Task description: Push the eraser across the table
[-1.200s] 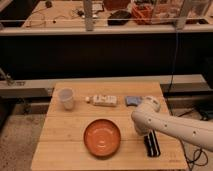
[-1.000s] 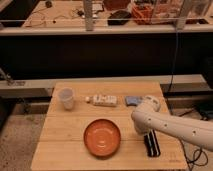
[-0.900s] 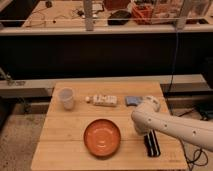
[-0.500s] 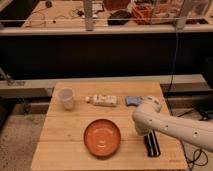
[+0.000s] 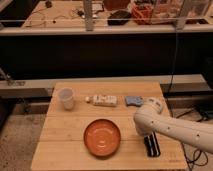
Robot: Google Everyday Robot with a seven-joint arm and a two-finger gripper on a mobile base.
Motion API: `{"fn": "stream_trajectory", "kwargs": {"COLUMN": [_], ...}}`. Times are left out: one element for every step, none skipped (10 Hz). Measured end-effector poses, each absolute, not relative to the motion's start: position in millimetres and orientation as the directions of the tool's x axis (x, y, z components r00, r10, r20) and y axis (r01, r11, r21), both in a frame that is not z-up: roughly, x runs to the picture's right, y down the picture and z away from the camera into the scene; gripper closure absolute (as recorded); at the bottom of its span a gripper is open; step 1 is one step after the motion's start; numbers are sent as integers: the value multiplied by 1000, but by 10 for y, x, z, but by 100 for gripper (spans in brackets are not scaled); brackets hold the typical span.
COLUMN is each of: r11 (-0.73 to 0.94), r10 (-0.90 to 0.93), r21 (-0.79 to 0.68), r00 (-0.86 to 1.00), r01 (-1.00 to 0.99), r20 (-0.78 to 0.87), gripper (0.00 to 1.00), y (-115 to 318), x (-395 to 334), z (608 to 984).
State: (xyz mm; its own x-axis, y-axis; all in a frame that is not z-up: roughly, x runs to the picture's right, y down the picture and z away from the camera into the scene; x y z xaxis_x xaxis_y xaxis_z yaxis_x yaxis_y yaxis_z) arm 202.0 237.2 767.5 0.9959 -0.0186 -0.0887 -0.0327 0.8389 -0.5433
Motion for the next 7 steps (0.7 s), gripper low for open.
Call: {"fn": "stream_trajectory", "kwargs": {"r11": [840, 841, 841, 842, 843, 843, 844], "r10": [-18, -17, -18, -16, -14, -15, -16], "r21": [-542, -540, -540, -538, -537, -536, -535], "r00": [996, 996, 996, 996, 997, 997, 997], "r01": [-33, -33, -31, -32, -32, -31, -28], "r20": [-87, -86, -85, -83, -82, -81, -77], "gripper": [100, 100, 100, 100, 100, 100, 100], "y": [2369, 2370, 2381, 2383, 2383, 2383, 2386], "x": [2028, 2042, 2051, 2059, 2068, 2071, 2072], "z": [7674, 7667, 7667, 7664, 7661, 7661, 7659]}}
